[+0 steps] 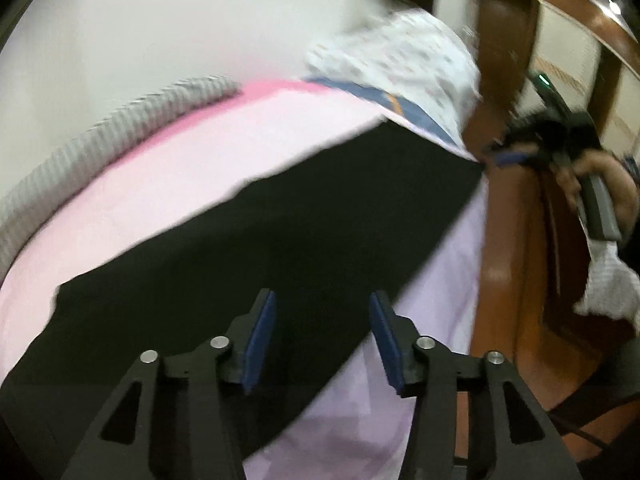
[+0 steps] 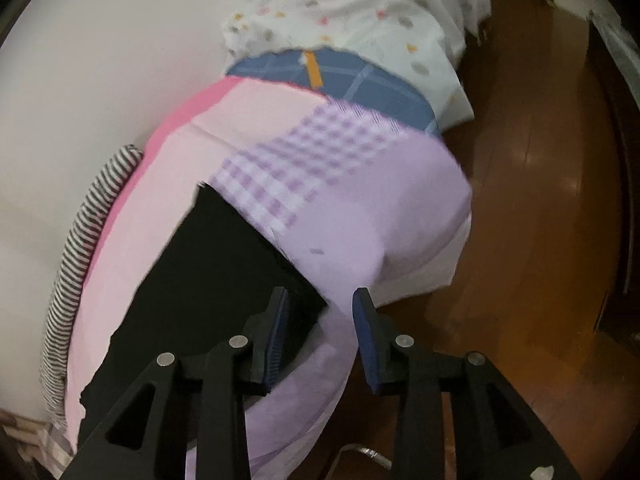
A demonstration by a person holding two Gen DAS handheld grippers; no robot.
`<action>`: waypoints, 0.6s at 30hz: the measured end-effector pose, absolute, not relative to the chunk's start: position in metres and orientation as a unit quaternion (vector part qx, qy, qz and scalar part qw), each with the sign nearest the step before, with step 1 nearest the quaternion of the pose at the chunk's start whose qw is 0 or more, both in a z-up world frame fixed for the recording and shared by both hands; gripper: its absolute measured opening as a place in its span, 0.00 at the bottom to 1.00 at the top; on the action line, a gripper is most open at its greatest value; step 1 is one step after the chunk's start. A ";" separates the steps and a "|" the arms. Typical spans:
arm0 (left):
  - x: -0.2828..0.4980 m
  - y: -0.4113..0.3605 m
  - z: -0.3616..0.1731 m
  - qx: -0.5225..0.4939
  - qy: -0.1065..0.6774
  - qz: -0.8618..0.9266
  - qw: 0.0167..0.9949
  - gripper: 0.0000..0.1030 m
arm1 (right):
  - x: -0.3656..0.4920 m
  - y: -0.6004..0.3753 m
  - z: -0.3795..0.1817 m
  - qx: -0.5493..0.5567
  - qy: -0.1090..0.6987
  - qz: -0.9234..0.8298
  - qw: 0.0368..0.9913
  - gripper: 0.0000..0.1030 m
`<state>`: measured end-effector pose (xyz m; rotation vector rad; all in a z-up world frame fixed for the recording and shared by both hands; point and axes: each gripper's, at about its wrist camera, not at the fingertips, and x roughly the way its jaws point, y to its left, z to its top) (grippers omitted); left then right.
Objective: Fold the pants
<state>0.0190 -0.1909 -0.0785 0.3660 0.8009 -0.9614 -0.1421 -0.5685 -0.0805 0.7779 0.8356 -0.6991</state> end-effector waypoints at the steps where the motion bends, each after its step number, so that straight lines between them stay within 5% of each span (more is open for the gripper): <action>1: 0.026 -0.183 -0.076 0.162 0.373 -0.434 0.804 0.50 | -0.137 -0.564 -0.074 0.349 0.389 -0.316 0.792 0.31; 9: 0.084 -0.074 -0.073 0.088 0.398 -0.258 0.876 0.50 | -0.024 -0.464 -0.047 0.242 0.450 -0.102 0.853 0.31; 18: 0.105 0.026 -0.090 0.052 0.419 -0.134 0.897 0.50 | 0.117 -0.314 -0.080 0.159 0.538 0.142 0.815 0.32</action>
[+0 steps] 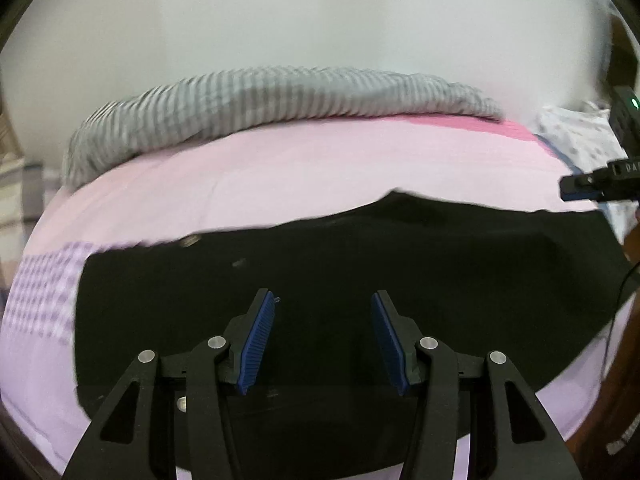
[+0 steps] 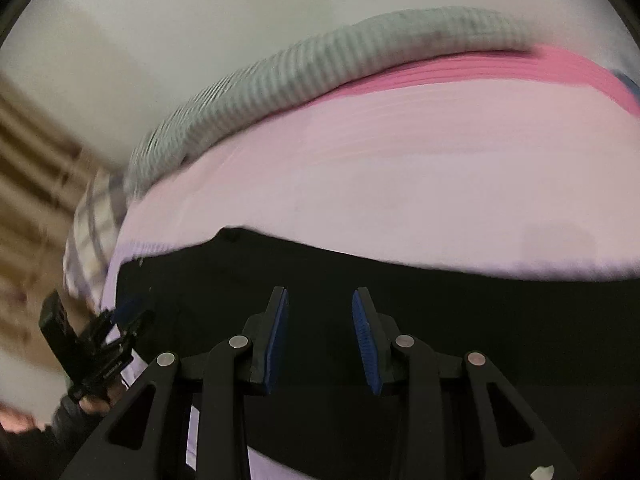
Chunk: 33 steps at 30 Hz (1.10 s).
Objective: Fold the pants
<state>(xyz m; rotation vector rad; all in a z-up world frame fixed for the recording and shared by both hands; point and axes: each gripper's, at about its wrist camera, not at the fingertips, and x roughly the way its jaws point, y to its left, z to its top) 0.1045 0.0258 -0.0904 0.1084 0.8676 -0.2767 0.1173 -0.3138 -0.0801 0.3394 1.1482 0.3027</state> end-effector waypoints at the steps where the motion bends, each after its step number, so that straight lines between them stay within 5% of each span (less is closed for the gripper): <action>1: 0.104 0.033 -0.093 0.048 0.422 -0.127 0.897 0.50 | 0.132 -0.294 -0.087 0.147 0.551 0.168 0.804 0.32; 14: 0.093 0.075 -0.115 0.035 0.447 -0.123 0.885 0.50 | 0.226 -0.155 -0.141 0.054 0.628 0.279 0.724 0.37; 15: 0.092 0.075 -0.116 0.035 0.448 -0.124 0.885 0.50 | 0.227 -0.150 -0.142 0.051 0.632 0.286 0.719 0.33; 16: 0.091 0.075 -0.117 0.037 0.448 -0.126 0.884 0.50 | 0.227 -0.145 -0.143 0.043 0.633 0.290 0.716 0.16; 17: 0.090 0.075 -0.118 0.039 0.448 -0.126 0.884 0.50 | 0.228 -0.143 -0.144 0.040 0.634 0.292 0.715 0.11; 22: 0.082 0.076 -0.120 0.041 0.446 -0.128 0.885 0.51 | 0.236 -0.151 -0.122 0.055 0.598 0.271 0.752 0.02; 27: 0.075 0.075 -0.120 0.050 0.447 -0.133 0.883 0.51 | 0.250 -0.151 -0.136 0.059 0.604 0.247 0.756 0.02; 33: 0.070 0.074 -0.120 0.060 0.446 -0.134 0.883 0.51 | 0.246 -0.179 -0.112 0.100 0.570 0.216 0.787 0.13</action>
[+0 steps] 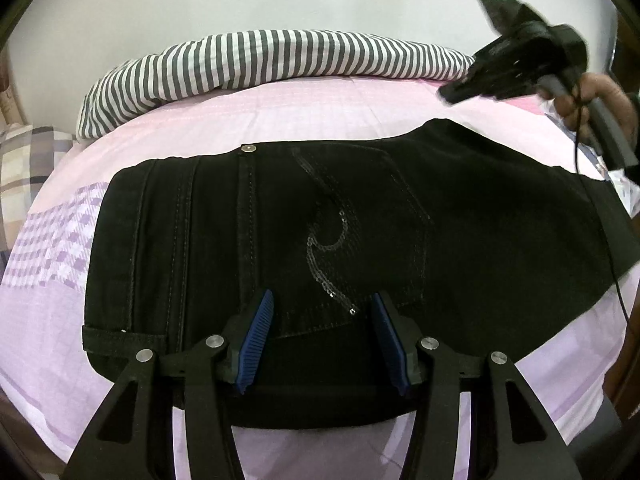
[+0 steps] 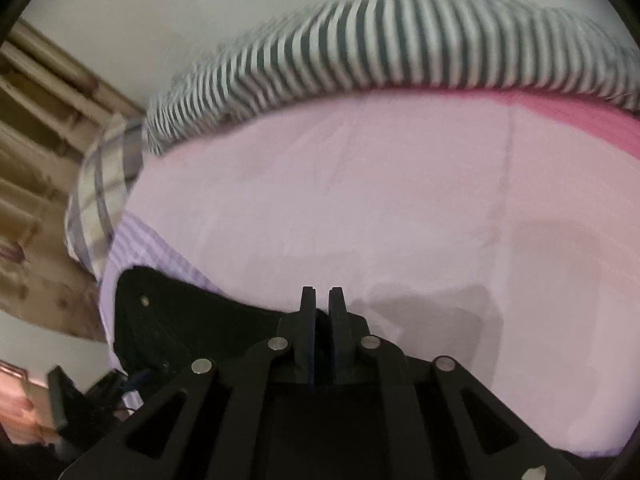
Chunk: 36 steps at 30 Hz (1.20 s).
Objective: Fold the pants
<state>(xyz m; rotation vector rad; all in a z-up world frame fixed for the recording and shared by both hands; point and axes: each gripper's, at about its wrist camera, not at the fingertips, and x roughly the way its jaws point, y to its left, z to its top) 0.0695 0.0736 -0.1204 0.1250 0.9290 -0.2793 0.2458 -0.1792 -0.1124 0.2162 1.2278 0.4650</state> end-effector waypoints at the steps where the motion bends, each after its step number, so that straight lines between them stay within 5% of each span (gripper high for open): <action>1: 0.069 0.074 -0.120 0.060 0.447 -0.134 0.883 0.51 | 0.240 -0.186 -0.103 0.090 0.562 0.207 0.796 0.19; 13: 0.063 0.070 -0.121 0.066 0.445 -0.130 0.884 0.51 | 0.146 -0.235 -0.126 0.098 0.605 0.160 0.774 0.22; 24: 0.060 0.067 -0.119 0.071 0.451 -0.125 0.881 0.51 | 0.157 -0.240 -0.139 0.066 0.561 0.062 0.823 0.19; 31: 0.065 0.062 -0.111 0.075 0.460 -0.116 0.877 0.52 | 0.122 -0.286 -0.104 0.159 0.513 0.049 0.842 0.39; 36: 0.063 0.047 -0.089 0.066 0.437 -0.141 0.886 0.52 | 0.059 -0.355 -0.079 0.232 0.479 -0.005 0.847 0.40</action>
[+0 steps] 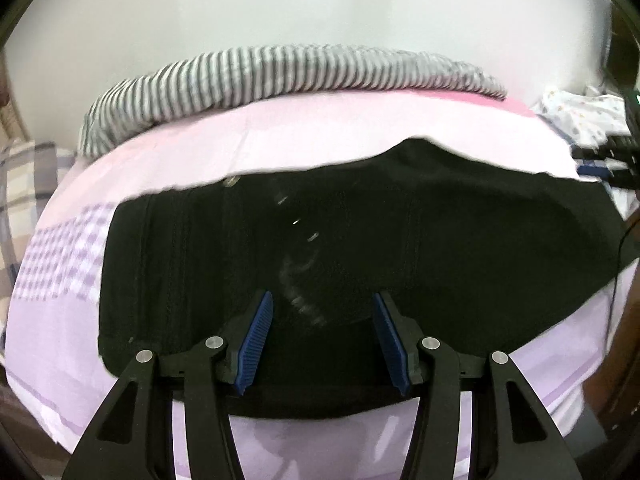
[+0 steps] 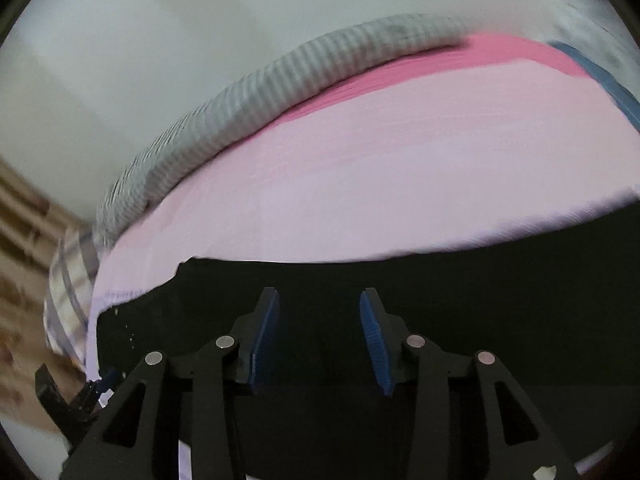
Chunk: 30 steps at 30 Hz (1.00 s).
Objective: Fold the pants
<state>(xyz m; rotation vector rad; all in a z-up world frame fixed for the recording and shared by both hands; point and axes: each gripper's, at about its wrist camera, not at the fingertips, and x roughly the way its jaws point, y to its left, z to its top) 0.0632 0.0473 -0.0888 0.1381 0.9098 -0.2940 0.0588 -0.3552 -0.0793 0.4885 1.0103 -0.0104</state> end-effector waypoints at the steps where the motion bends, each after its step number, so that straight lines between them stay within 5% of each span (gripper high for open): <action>1: 0.064 0.040 -0.084 0.060 0.436 -0.157 0.884 0.53 | 0.046 -0.369 -0.076 0.242 0.474 -0.021 0.846 0.40; 14: 0.064 -0.064 -0.078 0.070 0.448 -0.271 0.849 0.54 | -0.127 -0.514 -0.097 0.395 0.425 -0.213 0.786 0.41; 30: 0.059 -0.110 -0.101 0.098 0.492 -0.289 0.815 0.54 | -0.136 -0.562 -0.123 0.444 0.369 -0.220 0.787 0.40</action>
